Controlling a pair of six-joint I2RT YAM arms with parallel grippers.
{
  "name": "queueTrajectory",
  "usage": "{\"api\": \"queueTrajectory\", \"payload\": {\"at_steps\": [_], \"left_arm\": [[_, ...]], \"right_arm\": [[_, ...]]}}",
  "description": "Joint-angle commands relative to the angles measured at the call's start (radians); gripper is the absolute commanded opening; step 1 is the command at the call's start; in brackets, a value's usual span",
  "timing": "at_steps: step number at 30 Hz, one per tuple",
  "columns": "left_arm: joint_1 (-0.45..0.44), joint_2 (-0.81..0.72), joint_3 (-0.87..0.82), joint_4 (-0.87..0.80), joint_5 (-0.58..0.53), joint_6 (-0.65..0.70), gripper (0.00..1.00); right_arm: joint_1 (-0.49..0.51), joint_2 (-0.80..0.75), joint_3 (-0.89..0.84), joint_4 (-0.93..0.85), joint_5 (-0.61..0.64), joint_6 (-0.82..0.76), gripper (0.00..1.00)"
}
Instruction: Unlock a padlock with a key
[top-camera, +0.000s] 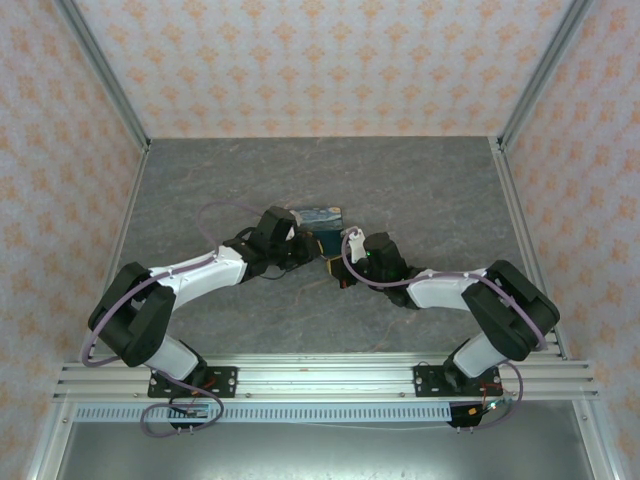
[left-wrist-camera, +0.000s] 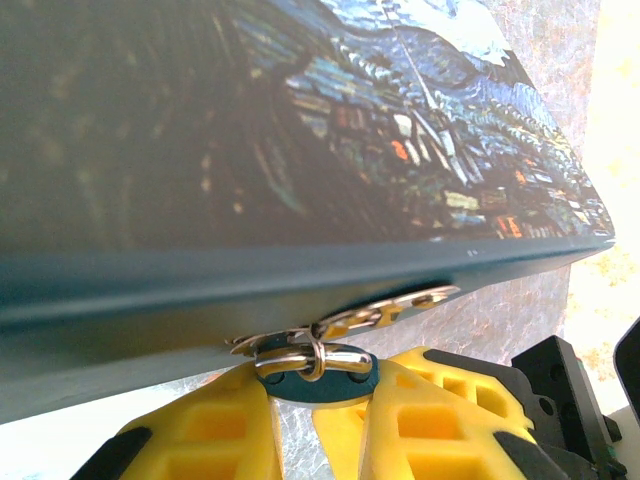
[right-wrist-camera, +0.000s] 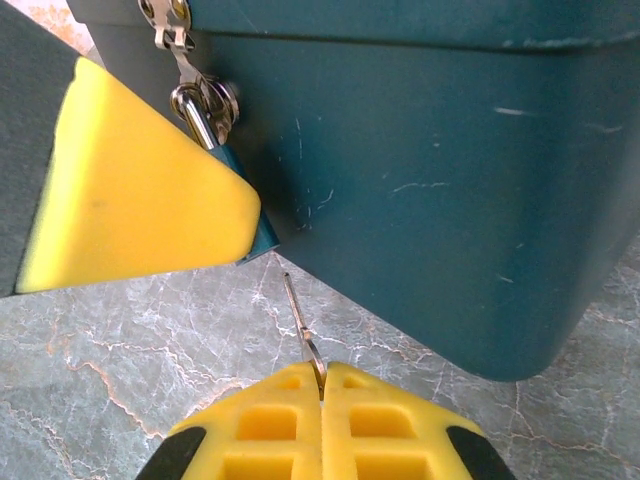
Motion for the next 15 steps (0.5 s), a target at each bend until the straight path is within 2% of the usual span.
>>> {"api": "queueTrajectory", "payload": {"at_steps": [1, 15], "left_arm": [[-0.008, -0.022, 0.048, 0.004, 0.005, 0.014, 0.17], [-0.008, -0.022, 0.046, 0.006, 0.011, 0.019, 0.17]], "right_arm": [[0.003, -0.035, 0.007, 0.044, 0.004, 0.001, 0.00], [0.002, -0.029, 0.017, 0.050, -0.008, 0.002, 0.00]]}}
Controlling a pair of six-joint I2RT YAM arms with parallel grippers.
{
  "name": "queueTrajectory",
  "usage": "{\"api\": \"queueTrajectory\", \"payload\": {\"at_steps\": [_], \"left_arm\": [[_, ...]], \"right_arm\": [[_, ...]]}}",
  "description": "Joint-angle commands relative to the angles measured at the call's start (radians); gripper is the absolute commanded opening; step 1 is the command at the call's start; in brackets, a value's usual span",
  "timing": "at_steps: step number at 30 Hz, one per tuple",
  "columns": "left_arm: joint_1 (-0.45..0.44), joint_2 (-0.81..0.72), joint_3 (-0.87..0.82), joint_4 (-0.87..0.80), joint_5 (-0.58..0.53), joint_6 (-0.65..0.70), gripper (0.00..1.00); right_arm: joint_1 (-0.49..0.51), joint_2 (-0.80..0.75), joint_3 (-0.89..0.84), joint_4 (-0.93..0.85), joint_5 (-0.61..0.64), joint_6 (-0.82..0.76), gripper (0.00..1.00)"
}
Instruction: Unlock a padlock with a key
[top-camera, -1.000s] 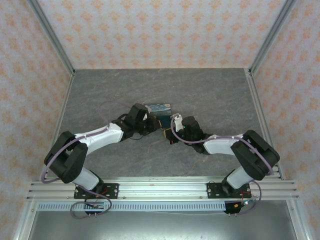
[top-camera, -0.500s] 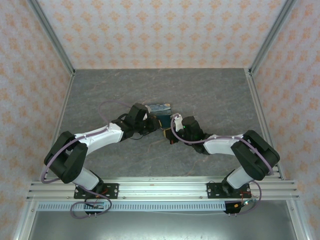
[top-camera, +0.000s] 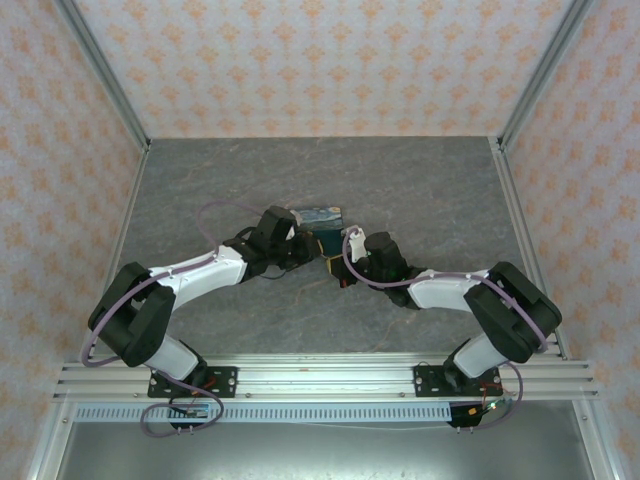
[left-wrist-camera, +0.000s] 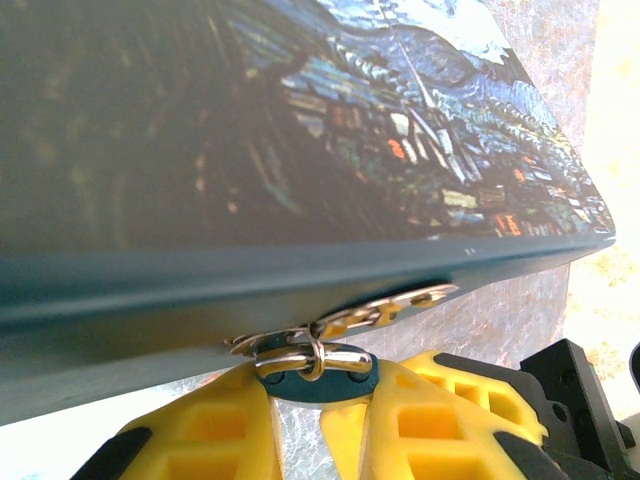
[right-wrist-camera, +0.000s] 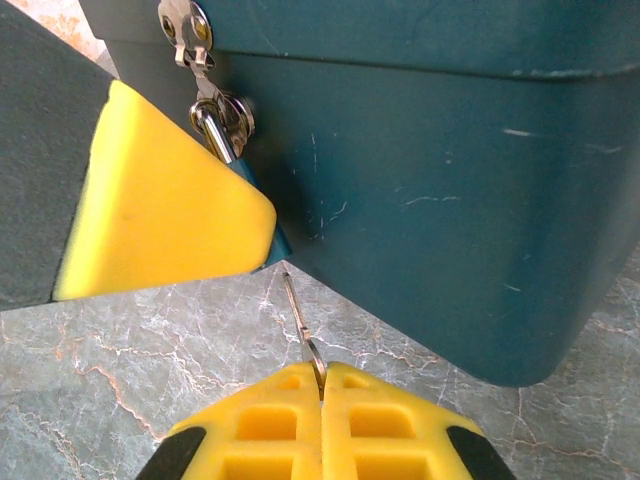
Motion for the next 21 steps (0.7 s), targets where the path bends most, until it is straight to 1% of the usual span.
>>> {"api": "queueTrajectory", "payload": {"at_steps": [1, 21], "left_arm": [[-0.010, -0.022, 0.041, 0.009, 0.010, 0.019, 0.17], [-0.015, -0.028, 0.042, 0.001, 0.011, 0.019, 0.17]], "right_arm": [[0.002, -0.020, 0.017, 0.051, -0.009, 0.002, 0.00], [0.002, -0.017, 0.023, 0.061, -0.015, 0.003, 0.00]]}}
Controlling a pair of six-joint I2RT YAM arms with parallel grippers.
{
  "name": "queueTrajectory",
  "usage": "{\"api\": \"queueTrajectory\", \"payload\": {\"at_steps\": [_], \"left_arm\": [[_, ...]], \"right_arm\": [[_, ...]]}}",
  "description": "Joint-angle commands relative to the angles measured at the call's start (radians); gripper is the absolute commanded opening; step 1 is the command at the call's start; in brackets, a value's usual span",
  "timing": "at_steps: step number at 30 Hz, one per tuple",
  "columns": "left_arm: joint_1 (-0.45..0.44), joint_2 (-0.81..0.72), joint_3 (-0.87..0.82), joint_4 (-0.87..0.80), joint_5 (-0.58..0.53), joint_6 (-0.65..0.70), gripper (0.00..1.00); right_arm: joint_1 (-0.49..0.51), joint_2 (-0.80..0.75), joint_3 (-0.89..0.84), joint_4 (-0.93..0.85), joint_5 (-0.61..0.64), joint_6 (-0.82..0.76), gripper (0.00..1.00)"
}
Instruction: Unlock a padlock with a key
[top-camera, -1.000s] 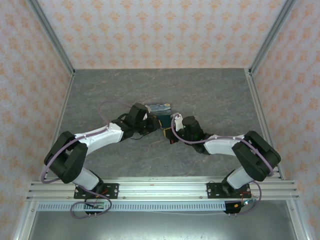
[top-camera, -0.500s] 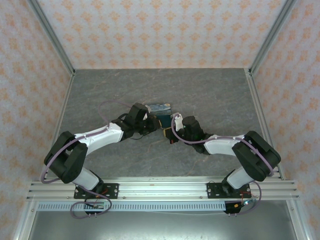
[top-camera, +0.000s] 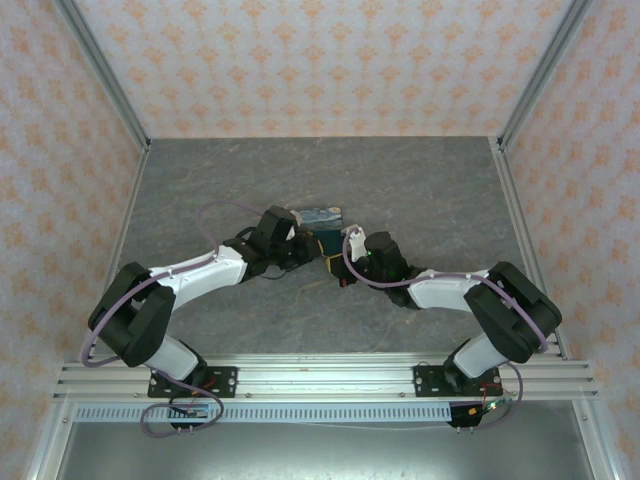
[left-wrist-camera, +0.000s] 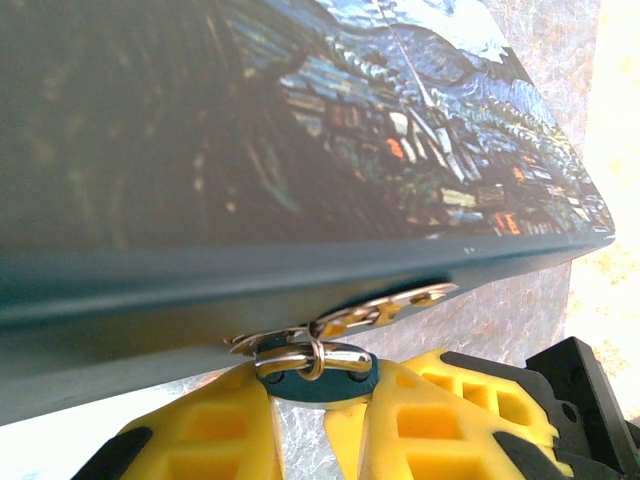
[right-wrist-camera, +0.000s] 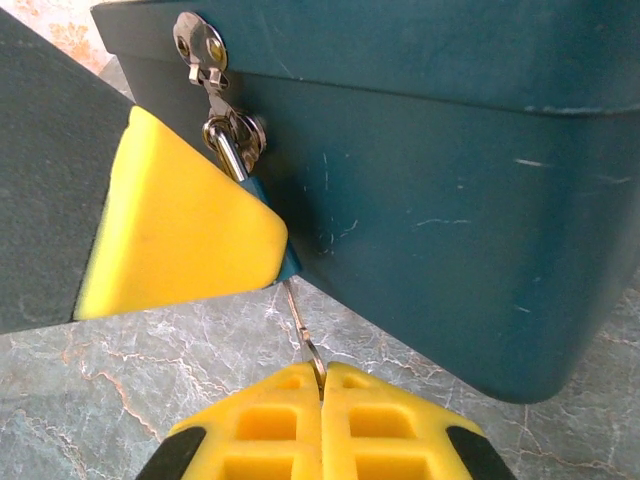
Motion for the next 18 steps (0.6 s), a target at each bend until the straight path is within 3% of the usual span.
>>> {"api": "queueTrajectory", "payload": {"at_steps": [1, 18], "left_arm": [[-0.009, -0.028, 0.040, 0.005, 0.009, 0.016, 0.17], [-0.012, -0.039, 0.044, 0.020, 0.048, -0.005, 0.16]], "right_arm": [[0.002, -0.018, 0.020, 0.046, -0.010, -0.001, 0.00], [0.003, -0.002, 0.030, 0.071, 0.003, 0.001, 0.00]]}}
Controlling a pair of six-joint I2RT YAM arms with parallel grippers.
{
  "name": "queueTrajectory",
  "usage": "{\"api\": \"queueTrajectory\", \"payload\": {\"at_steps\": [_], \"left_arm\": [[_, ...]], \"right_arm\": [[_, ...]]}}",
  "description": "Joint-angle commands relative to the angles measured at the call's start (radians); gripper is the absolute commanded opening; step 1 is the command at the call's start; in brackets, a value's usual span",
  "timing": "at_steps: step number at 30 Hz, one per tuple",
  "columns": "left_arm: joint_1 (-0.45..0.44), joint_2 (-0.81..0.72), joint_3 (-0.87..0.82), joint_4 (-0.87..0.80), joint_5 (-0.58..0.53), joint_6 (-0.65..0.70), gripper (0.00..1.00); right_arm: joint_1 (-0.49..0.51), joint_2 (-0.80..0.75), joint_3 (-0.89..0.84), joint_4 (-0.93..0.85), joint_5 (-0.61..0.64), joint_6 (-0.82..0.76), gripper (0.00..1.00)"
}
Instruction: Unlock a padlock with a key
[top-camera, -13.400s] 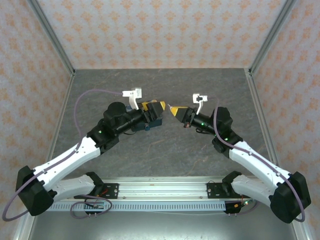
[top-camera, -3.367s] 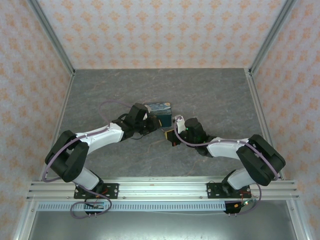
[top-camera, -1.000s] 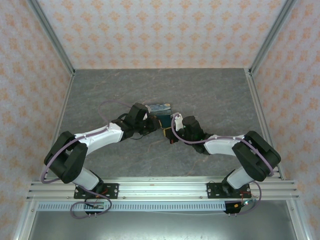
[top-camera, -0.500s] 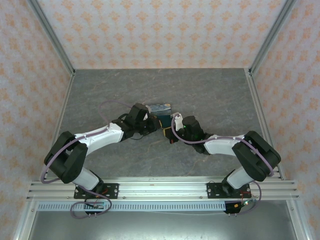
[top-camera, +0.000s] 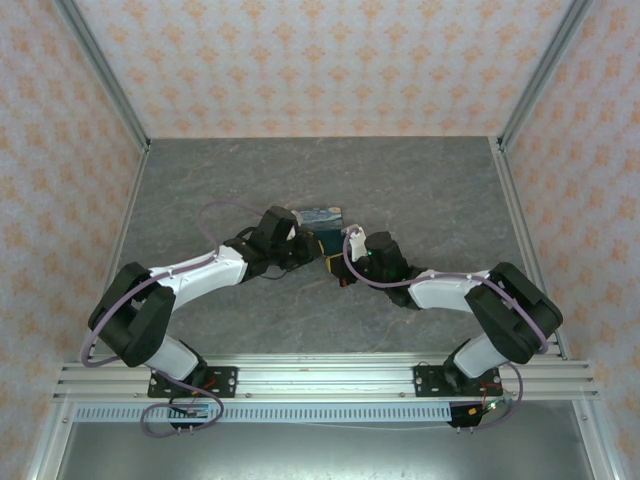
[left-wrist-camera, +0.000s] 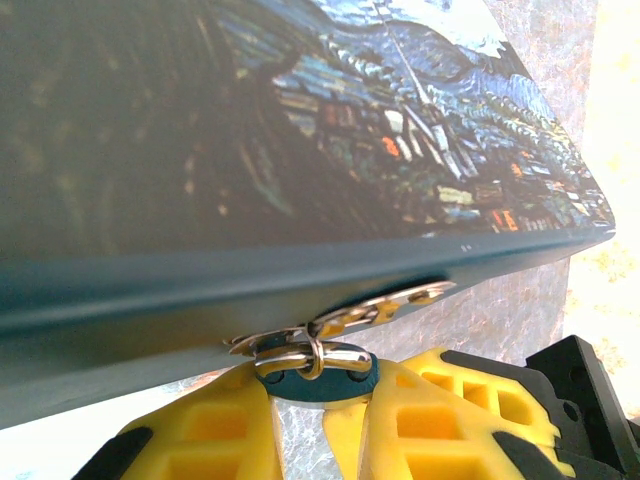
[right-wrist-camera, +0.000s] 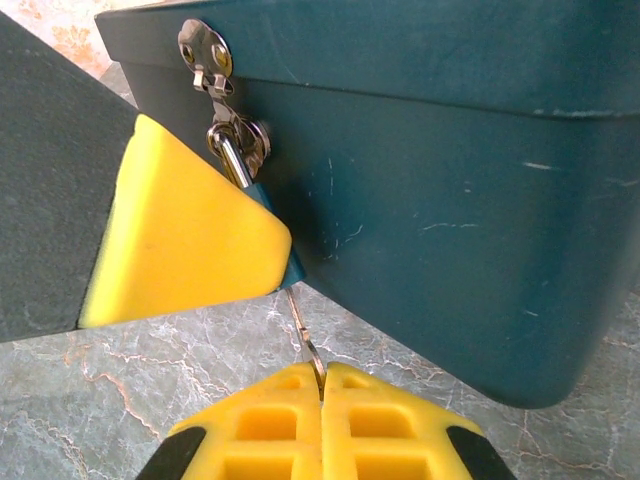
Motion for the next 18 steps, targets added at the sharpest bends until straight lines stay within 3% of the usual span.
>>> {"api": "queueTrajectory", "payload": {"at_steps": [1, 18], "left_arm": [[-0.011, -0.040, 0.043, 0.025, 0.051, -0.008, 0.16], [-0.015, -0.070, 0.048, -0.009, 0.079, -0.005, 0.16]], "right_arm": [[0.002, 0.008, 0.031, 0.069, 0.002, -0.002, 0.00], [0.002, 0.015, 0.109, 0.085, -0.016, -0.037, 0.00]]}}
